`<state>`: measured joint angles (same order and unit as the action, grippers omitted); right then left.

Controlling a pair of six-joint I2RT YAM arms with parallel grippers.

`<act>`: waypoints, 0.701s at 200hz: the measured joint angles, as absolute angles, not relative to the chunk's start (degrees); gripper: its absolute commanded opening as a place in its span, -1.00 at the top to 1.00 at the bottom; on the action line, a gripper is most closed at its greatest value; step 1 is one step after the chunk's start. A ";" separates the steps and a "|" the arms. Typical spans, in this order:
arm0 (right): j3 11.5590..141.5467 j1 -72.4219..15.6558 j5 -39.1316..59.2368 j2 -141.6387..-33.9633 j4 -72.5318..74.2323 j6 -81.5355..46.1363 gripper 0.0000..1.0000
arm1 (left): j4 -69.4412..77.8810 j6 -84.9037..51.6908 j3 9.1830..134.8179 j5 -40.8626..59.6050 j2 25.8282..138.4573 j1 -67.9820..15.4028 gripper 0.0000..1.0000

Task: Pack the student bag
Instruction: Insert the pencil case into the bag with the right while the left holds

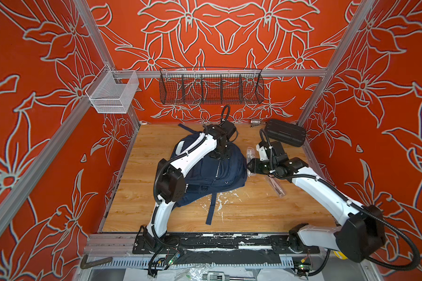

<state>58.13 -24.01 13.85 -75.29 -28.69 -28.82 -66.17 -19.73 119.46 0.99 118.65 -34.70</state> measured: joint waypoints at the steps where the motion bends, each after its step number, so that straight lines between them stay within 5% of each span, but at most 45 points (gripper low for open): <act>1: 58.24 -24.12 14.00 -75.61 -28.53 -28.91 0.38 | -65.95 -19.70 119.17 1.26 118.21 -34.54 1.00; 81: 70.28 -31.31 23.77 -95.29 -13.98 -40.34 0.33 | -58.24 -21.02 107.70 11.07 106.24 -28.16 1.00; 140: 73.47 -34.48 27.22 -105.03 -8.10 -48.80 -0.27 | -55.20 -22.13 104.09 11.90 103.72 -27.53 1.00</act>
<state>73.47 -34.48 27.22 -105.03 -8.10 -48.80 -55.20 -22.13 104.09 11.90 103.72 -27.53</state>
